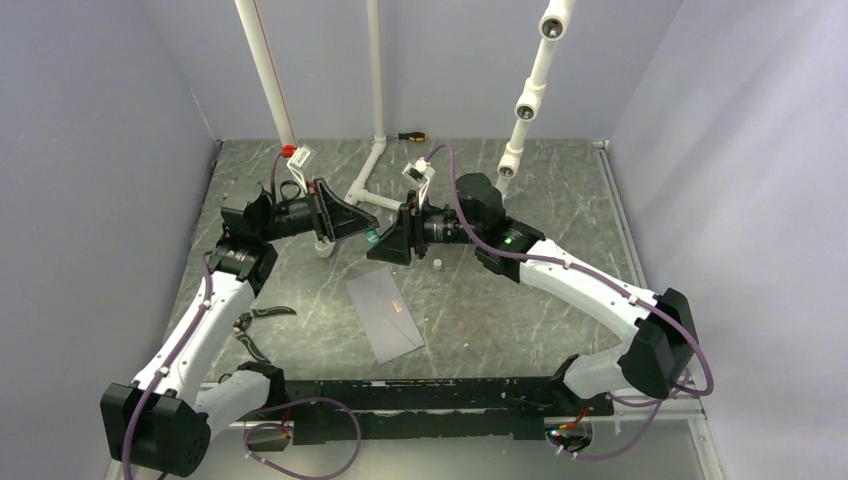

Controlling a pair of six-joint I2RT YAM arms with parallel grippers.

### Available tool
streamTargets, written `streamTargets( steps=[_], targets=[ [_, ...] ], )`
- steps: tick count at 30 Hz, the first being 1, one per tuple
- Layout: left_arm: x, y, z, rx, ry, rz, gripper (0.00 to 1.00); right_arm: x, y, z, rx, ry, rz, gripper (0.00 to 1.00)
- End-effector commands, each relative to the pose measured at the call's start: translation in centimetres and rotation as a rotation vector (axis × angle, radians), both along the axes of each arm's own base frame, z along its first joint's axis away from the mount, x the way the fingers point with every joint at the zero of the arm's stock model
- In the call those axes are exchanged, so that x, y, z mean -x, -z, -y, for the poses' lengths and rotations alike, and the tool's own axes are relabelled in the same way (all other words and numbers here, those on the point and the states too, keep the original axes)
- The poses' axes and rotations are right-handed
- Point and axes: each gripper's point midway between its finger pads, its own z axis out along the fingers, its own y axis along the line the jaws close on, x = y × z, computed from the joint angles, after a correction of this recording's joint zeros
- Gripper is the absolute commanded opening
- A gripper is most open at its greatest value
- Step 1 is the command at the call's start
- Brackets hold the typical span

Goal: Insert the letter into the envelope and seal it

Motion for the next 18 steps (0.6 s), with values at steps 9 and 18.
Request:
streamTargets(
  steps=[9, 18],
  targets=[
    [0.1, -1.2, -0.1, 0.002, -0.013, 0.058, 0.3, -0.5, -1.5, -0.5, -0.054, 0.015, 0.021, 0.11],
    [0.6, -0.3, 0.0, 0.054, -0.01, 0.042, 0.59, -2.0, -3.8, -1.2, -0.175, 0.086, 0.006, 0.06]
  ],
)
